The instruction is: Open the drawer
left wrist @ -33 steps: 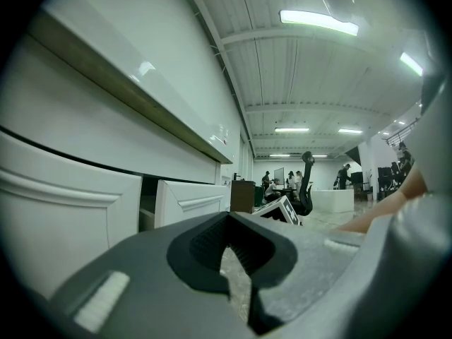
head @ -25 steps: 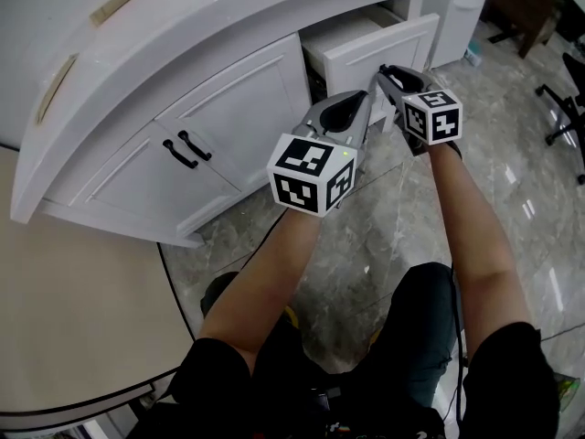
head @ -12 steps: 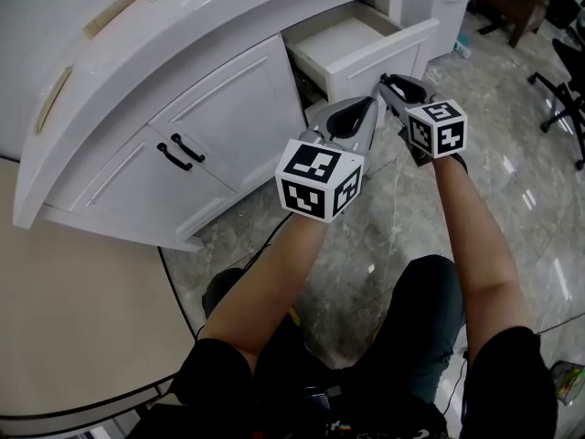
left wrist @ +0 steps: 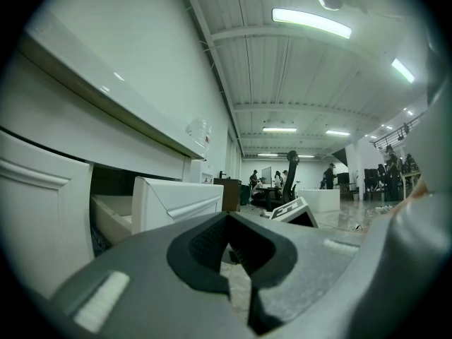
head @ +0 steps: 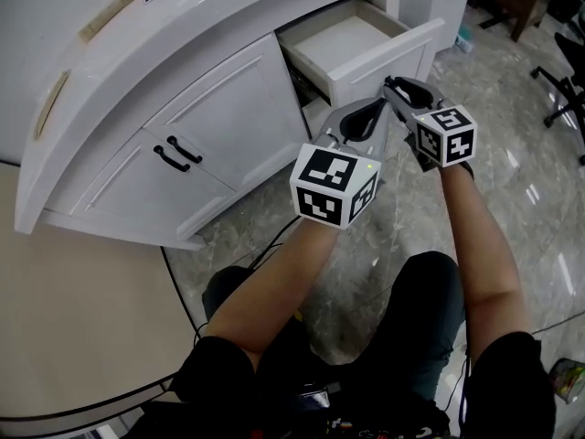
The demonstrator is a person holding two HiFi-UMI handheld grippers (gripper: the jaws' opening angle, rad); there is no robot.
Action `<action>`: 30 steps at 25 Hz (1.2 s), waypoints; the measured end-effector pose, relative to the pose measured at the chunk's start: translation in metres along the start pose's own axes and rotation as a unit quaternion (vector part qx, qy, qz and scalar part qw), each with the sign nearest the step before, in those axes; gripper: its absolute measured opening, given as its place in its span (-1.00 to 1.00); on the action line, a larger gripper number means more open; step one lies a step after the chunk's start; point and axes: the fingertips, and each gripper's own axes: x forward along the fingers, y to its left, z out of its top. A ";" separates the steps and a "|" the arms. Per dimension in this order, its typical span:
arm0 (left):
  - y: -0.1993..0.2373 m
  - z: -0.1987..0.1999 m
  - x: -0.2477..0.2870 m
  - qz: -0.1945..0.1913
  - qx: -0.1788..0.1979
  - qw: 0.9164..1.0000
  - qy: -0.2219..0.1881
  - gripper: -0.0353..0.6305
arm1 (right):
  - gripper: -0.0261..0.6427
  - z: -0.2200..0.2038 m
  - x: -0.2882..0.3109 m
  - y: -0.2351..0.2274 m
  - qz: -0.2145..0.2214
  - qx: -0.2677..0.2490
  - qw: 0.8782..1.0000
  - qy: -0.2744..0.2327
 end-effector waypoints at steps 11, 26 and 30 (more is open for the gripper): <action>-0.016 -0.009 0.006 -0.016 -0.008 1.000 0.004 -0.89 | -0.50 -0.005 -0.023 0.007 0.010 0.006 1.000 -0.006; -0.026 0.045 0.009 -0.028 -0.041 0.998 0.025 -0.89 | -0.73 0.065 -0.088 0.008 -0.018 0.034 0.999 -0.027; -0.040 0.141 0.006 -0.020 -0.048 0.998 0.042 -0.89 | -0.78 0.164 -0.126 0.019 -0.005 0.052 0.998 -0.019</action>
